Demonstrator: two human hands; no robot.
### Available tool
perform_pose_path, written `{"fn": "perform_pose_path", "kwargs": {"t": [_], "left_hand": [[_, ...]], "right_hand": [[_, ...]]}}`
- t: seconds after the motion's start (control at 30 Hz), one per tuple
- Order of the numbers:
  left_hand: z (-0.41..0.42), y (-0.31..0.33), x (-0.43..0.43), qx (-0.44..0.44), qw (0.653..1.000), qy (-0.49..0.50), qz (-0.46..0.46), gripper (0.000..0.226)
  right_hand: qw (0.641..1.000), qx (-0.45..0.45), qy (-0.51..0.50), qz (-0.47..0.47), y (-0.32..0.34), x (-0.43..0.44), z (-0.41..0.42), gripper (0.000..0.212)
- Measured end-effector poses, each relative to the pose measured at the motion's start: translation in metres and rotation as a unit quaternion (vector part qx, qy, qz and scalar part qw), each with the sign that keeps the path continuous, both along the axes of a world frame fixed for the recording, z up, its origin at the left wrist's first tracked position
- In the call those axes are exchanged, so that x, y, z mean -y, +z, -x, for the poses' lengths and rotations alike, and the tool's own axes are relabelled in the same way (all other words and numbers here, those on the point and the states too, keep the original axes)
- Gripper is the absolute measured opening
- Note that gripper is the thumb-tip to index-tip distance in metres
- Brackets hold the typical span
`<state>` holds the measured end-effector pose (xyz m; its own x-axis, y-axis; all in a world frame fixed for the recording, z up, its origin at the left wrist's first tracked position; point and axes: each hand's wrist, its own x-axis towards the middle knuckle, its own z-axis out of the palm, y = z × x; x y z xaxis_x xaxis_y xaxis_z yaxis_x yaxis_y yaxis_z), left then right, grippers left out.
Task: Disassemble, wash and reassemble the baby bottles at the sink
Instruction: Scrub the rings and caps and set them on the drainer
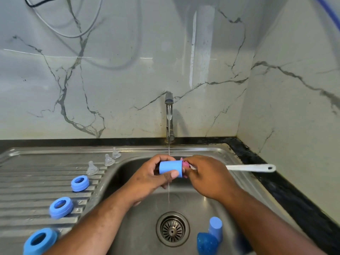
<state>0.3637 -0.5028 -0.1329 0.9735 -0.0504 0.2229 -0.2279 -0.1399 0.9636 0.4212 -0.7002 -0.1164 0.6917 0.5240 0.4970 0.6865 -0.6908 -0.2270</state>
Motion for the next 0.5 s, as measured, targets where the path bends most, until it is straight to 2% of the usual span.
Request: {"fn": "perform_pose_path", "kwargs": {"t": [0.1, 0.2, 0.27, 0.33, 0.4, 0.5], "left_hand": [[0.004, 0.003, 0.004, -0.114, 0.992, 0.024, 0.040, 0.065], [0.004, 0.001, 0.001, -0.180, 0.983, 0.033, -0.029, 0.079], [0.003, 0.002, -0.001, -0.155, 0.987, 0.023, -0.028, 0.068], [0.002, 0.005, -0.002, -0.094, 0.995, 0.005, -0.024, 0.050], [0.003, 0.005, -0.004, -0.029, 0.996, -0.003, -0.090, 0.036], [0.002, -0.002, -0.006, 0.006, 0.990, 0.001, -0.138, 0.038]], "right_hand": [[0.992, 0.112, 0.039, 0.054, 0.000, -0.001, -0.002, 0.029], [0.987, 0.139, 0.044, 0.069, 0.001, -0.004, 0.001, 0.033], [0.991, 0.121, 0.034, 0.053, 0.002, -0.004, 0.002, 0.032], [0.999, 0.035, 0.019, 0.010, 0.003, -0.002, 0.002, 0.029], [0.998, -0.060, 0.005, -0.013, 0.002, 0.001, 0.000, 0.025], [0.997, -0.080, -0.006, -0.008, -0.001, 0.002, -0.001, 0.024]]}}
